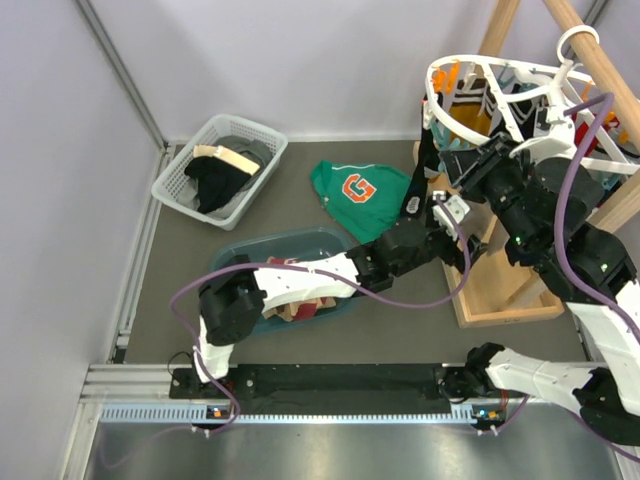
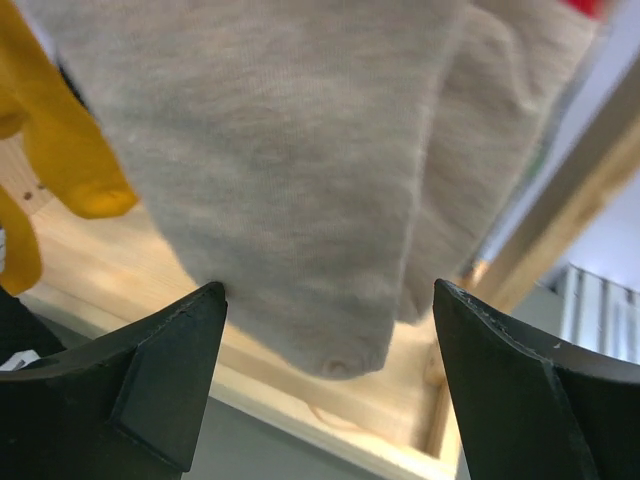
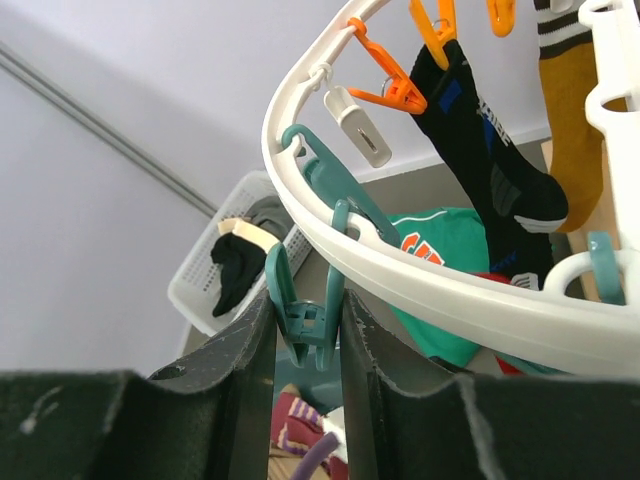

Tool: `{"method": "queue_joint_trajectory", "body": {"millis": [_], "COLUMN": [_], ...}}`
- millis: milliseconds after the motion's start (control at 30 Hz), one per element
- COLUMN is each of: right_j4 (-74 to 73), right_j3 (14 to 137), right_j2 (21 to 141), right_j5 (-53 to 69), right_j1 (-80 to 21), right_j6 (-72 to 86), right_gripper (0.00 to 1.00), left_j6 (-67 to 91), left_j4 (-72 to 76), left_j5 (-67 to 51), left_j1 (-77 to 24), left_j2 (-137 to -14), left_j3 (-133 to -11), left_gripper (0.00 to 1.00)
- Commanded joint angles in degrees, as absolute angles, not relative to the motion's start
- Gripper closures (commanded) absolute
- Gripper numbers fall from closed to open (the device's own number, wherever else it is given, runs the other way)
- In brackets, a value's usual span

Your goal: Remove the socks clipped to the hanger

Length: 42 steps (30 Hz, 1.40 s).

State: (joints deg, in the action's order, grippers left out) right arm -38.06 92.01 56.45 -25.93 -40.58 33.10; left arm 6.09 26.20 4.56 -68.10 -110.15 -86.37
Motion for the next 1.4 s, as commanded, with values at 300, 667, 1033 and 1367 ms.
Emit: {"method": "queue_joint_trajectory", "body": {"millis": [300, 667, 1033, 1367], "right_j4": [-35.3, -35.5, -35.6, -43.6], "right_j3": [91.7, 91.4, 92.0, 95.3], "right_j2": [54.4, 53.4, 52.6, 52.0], "right_j5": [-23.1, -24.1, -24.1, -22.8], "right_j1": [-40.3, -40.3, -40.3, -40.3], "right_j6": [35.2, 34.8, 35.2, 31.5], "right_gripper": [0.76, 0.75, 0.78, 0.4], "left_j6": [4.7, 5.4, 5.8, 6.7], "left_j4": [30.2, 33.0, 33.0, 33.7], "left_j5": [9.1, 10.6, 11.1, 11.4], "left_j1": [-68.4, -68.4, -69.2, -69.4], "left_j2": [-112.8, -105.8, -102.9, -97.0], "left_j3": [-91.8, -82.8, -79.7, -73.0], "left_gripper": [1.0, 1.0, 1.0, 1.0]}}
